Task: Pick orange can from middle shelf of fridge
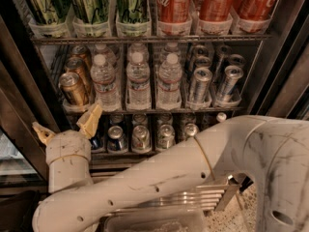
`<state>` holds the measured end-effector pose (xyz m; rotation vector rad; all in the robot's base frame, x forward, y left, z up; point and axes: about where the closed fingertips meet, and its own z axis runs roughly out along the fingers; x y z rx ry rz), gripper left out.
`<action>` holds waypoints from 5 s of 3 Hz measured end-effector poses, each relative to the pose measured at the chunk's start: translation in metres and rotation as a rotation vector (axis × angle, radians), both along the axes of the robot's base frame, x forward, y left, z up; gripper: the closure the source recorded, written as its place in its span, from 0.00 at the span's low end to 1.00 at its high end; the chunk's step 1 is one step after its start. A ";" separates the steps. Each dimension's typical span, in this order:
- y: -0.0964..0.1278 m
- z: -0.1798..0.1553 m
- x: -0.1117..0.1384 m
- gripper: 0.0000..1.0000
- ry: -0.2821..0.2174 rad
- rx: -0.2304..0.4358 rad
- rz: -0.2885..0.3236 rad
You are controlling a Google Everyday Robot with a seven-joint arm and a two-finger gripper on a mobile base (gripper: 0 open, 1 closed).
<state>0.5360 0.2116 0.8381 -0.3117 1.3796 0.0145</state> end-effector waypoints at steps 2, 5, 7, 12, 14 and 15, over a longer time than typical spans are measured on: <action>0.004 -0.001 0.002 0.18 0.009 0.013 -0.011; -0.003 0.005 0.006 0.31 0.018 0.020 -0.017; -0.001 0.008 0.030 0.32 0.039 0.018 -0.004; 0.011 0.011 0.075 0.30 -0.016 -0.025 -0.013; 0.007 0.009 0.082 0.30 -0.010 -0.023 -0.030; 0.006 0.006 0.083 0.30 0.000 -0.021 -0.038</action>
Offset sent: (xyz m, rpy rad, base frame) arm 0.0041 -0.0114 0.0078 0.0295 -0.0061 -0.0692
